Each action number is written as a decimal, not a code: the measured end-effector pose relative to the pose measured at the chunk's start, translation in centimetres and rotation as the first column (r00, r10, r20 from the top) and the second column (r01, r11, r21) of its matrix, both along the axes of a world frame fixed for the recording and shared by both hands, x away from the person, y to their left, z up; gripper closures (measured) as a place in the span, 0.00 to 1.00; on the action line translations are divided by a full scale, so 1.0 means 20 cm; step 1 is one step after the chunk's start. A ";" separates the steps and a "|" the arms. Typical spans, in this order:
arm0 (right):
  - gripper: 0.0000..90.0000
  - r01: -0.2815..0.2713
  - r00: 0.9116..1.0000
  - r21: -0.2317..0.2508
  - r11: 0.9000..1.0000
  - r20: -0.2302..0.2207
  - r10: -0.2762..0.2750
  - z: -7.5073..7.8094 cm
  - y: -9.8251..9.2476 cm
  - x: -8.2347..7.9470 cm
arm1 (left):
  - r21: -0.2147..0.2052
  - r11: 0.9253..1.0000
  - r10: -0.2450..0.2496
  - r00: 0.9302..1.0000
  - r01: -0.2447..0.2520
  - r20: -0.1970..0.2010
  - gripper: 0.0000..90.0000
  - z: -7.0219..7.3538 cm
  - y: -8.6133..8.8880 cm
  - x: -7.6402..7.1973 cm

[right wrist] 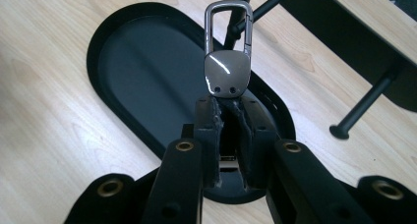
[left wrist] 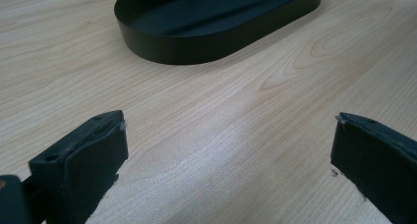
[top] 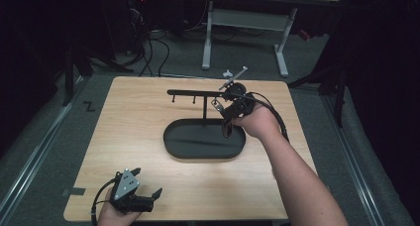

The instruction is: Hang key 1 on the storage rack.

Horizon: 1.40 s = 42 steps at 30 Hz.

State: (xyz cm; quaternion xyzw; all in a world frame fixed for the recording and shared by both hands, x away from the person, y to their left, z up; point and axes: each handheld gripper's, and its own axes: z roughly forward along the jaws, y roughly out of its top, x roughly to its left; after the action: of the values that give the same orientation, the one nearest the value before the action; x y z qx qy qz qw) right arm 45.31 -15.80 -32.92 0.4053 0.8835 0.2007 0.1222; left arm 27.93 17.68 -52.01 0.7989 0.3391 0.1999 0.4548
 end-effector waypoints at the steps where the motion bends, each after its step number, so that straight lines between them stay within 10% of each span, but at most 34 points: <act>1: 0.89 -0.004 1.000 -0.003 1.000 0.003 0.004 0.00 0.00 0.01 | 0.001 1.000 -0.001 1.000 0.001 -0.001 0.01 0.00 0.00 0.00; 42: 0.84 0.089 0.996 -0.030 0.996 0.013 -0.088 -0.15 0.06 0.13 | 0.017 1.000 -0.025 1.000 0.025 -0.014 0.01 -0.01 -0.01 0.01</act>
State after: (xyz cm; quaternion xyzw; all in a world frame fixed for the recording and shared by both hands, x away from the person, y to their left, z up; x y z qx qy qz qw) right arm 47.83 -14.57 -35.85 0.4409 0.8669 0.1839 0.1421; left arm 28.14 17.46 -52.29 0.8083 0.3305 0.1918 0.4478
